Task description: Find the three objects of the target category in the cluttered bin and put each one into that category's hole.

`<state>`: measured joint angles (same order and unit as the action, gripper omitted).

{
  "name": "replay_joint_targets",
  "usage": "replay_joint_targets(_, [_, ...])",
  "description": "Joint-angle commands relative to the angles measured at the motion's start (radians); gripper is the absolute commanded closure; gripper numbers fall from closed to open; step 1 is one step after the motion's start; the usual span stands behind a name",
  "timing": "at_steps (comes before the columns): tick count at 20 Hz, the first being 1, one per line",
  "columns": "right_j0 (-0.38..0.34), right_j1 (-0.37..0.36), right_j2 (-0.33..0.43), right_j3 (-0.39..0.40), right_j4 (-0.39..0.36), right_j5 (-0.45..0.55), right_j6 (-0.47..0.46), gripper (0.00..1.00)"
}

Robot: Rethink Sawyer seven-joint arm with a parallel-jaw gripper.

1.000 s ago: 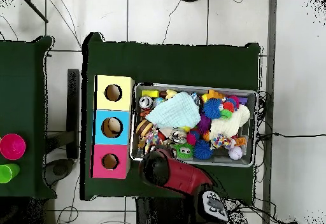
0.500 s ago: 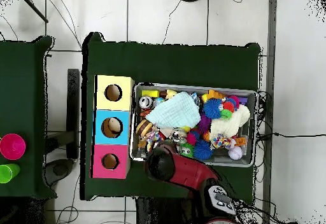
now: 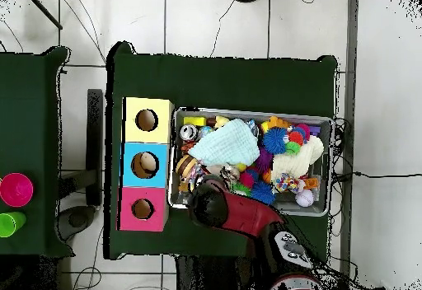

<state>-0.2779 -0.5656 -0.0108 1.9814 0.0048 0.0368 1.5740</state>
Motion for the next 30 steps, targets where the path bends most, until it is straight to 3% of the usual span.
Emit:
replay_joint_targets(1, [-0.004,-0.085,0.104,-0.093,-0.008,0.154,0.077,0.00])
replay_joint_targets(7, [0.008,-0.141,0.104,-0.089,-0.008,0.210,0.076,0.00])
replay_joint_targets(15, [0.022,-0.165,0.085,-0.099,-0.018,0.231,0.079,0.00])
replay_joint_targets(30, [-0.010,-0.133,0.107,-0.193,-0.079,0.198,0.021,0.00])
